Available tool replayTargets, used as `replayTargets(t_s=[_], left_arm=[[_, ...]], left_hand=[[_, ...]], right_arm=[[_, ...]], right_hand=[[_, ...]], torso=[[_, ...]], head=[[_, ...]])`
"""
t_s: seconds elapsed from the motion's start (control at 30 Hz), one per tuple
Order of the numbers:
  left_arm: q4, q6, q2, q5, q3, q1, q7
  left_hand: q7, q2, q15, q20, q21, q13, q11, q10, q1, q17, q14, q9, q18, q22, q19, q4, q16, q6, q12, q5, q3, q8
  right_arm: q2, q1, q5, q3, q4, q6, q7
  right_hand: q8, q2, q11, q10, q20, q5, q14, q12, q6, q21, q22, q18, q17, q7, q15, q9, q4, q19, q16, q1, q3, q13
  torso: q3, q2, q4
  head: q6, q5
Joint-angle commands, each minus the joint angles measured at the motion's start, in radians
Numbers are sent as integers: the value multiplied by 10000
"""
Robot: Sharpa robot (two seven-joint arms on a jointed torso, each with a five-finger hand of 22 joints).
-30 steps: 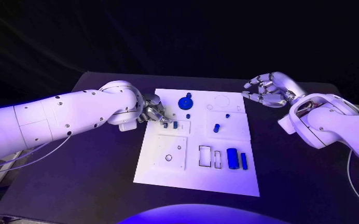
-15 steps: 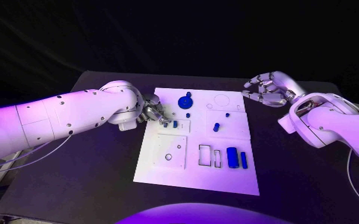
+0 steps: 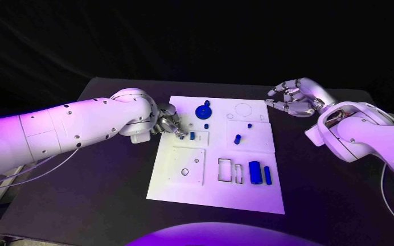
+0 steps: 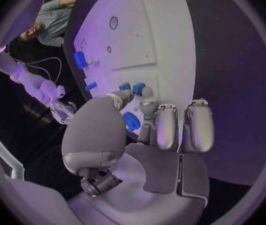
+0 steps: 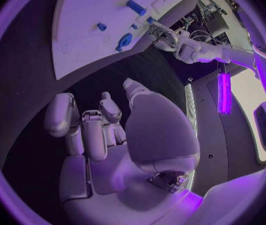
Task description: Assemble the parts on the task board
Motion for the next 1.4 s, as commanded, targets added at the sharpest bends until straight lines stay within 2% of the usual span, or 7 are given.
replayTargets(t_s=[0.03,0.37,0.53,0.7,1.13,1.3,1.4], left_arm=[[9,173,27,2,-12,-22,84],[8,67,48,205,-16,-33,104],[3,47,51,482,-15,-35,114],[4,65,55,783,-11,-36,118],[115,195,-48,1393,40,-17,87],[149,372,-109,1611,110,86,69],[129,546,-132,1714,146,233,58]], left_hand=[[20,-19,17,33,-58,7,-13,-50,197,400,438,-14,22,11,-50,-23,-8,24,-53,24,65,-60],[-13,81,-13,17,-66,9,-45,-52,1078,400,437,-25,23,22,-48,-100,-10,42,-55,28,526,-86],[43,45,-5,-12,-58,-41,-29,-29,2177,402,437,93,19,54,-36,-731,-10,-189,-130,36,1963,-19],[107,-88,35,18,-45,-72,22,7,2165,402,437,255,17,79,-30,-995,-10,-258,-170,33,2707,148],[114,-89,42,25,-41,-91,30,21,2087,401,436,320,17,87,-30,-1066,-11,-231,-181,25,2932,230],[113,-104,40,26,-42,-109,28,19,2076,402,437,338,19,86,-34,-1110,-11,-225,-193,23,2997,252],[115,-123,39,26,-46,-136,27,10,2074,402,436,351,21,79,-41,-1156,-11,-225,-213,22,3055,265]], right_arm=[[4,-9,-46,0,1,37,58],[9,-14,-46,0,-9,43,42],[9,-16,-46,0,-12,44,44],[10,-20,-46,0,-14,39,49],[19,-26,-45,0,-41,41,61],[29,-27,-44,0,-61,41,60],[37,-27,-41,0,-77,40,60]], right_hand=[[45,20,15,-47,-14,51,498,-19,-40,-17,11,141,173,-12,-65,10,59,-40,-60,28,17,14],[45,20,15,-47,-14,51,498,-19,-40,-17,11,141,173,-12,-65,10,59,-40,-60,28,17,14],[53,36,14,-35,-16,58,501,-9,-45,-34,3,142,171,-13,-67,13,81,-38,-64,37,8,21],[53,36,14,-35,-16,58,501,-9,-45,-34,3,142,171,-13,-67,13,81,-38,-64,37,8,21],[53,36,14,-35,-16,58,501,-9,-45,-34,3,142,171,-13,-67,13,81,-38,-64,37,8,21],[57,40,14,-42,-17,63,499,-15,-51,-63,-14,147,158,-13,-68,14,91,-47,-73,44,-1,11],[57,40,14,-42,-17,63,499,-15,-51,-63,-14,147,158,-13,-68,14,91,-47,-73,44,-1,11]], torso=[[-4,4,-9],[1,-3,-3],[-1,-2,-6],[-5,2,-10],[4,-7,-6],[5,-10,-1],[10,-10,-2]], head=[[-4,-2],[-15,-15],[-19,-21],[-20,-23],[-18,-47],[-13,-39],[-5,-29]])
